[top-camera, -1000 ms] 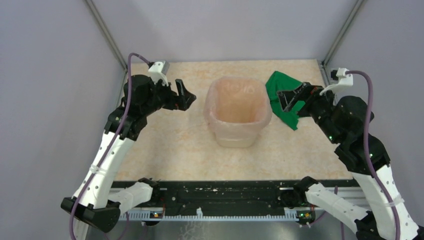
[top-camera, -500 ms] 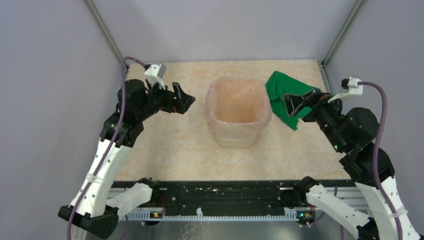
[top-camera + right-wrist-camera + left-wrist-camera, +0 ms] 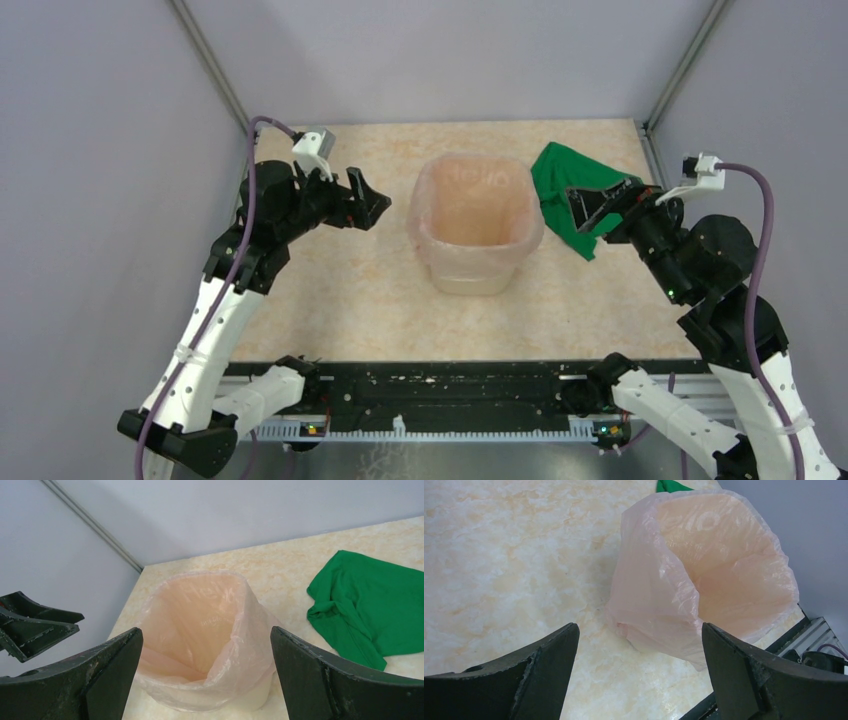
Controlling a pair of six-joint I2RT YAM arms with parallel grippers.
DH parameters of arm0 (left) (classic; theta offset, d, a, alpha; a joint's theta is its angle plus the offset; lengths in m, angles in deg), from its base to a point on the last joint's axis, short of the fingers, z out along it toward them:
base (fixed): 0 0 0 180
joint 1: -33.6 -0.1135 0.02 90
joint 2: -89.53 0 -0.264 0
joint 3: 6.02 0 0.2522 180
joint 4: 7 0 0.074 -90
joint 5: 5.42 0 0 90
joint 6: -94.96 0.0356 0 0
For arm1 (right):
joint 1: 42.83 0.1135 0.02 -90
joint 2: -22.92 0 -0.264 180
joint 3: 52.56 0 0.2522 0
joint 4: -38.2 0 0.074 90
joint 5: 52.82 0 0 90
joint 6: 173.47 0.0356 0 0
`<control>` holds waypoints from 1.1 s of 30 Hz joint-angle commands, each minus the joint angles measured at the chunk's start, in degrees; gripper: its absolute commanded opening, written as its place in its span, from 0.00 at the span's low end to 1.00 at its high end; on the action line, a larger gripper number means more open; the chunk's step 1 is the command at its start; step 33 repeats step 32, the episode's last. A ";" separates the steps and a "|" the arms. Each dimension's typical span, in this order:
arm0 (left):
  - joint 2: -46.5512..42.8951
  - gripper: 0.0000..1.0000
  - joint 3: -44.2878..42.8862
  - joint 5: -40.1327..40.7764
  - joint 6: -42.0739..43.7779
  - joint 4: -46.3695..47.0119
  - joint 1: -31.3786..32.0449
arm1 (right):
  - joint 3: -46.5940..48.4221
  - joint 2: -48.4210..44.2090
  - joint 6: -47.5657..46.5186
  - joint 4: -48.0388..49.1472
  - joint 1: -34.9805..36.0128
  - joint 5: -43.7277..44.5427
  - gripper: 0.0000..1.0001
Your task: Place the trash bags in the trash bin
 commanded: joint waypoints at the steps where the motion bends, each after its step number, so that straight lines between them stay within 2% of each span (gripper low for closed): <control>1: -0.82 0.98 0.38 0.78 0.96 1.89 -0.08 | -0.34 0.09 0.33 2.31 -0.10 0.37 0.99; 33: -0.58 0.98 0.54 2.14 1.62 1.19 -0.08 | -0.65 0.67 0.18 2.50 -0.10 0.21 0.99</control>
